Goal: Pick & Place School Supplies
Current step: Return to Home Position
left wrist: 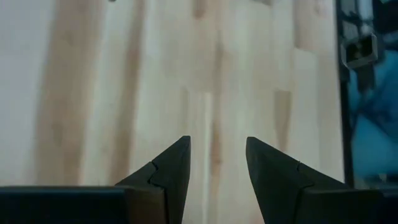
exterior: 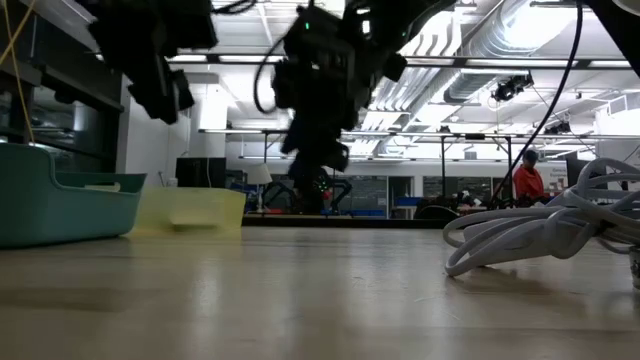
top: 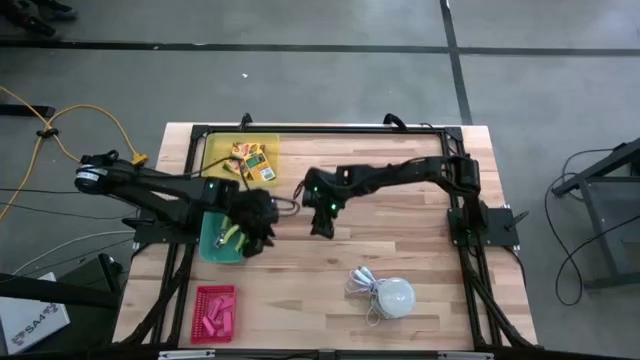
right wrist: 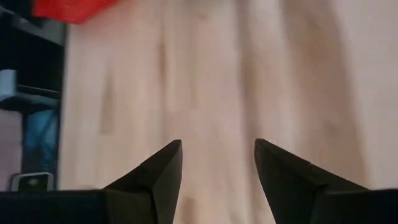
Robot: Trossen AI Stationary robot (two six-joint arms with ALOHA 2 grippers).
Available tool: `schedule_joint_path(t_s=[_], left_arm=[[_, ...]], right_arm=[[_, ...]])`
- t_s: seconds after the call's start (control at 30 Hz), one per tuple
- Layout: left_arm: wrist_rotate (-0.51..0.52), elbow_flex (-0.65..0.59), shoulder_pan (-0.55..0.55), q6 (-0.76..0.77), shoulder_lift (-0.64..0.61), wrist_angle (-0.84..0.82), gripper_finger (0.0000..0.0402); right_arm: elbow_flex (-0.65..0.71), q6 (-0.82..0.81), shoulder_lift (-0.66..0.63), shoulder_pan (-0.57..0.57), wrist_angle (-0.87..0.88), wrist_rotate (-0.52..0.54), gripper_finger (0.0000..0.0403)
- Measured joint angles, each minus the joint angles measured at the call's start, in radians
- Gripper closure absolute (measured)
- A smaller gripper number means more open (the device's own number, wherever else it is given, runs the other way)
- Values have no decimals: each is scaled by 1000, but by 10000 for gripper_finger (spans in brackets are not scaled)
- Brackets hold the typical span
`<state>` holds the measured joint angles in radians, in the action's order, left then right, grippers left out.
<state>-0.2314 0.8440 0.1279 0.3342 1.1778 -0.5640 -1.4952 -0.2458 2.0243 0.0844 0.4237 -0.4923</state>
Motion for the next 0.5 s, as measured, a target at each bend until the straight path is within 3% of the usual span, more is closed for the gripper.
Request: schedule_joint_path(t_s=[0.3, 0.5], left_arm=[[0, 0, -163, -130, 0, 75, 250], [-6, -1, -209, -155, 0, 226, 250]], right_arm=[[13, 90, -30, 104, 156, 30, 213], [208, 59, -244, 111, 101, 128, 213]])
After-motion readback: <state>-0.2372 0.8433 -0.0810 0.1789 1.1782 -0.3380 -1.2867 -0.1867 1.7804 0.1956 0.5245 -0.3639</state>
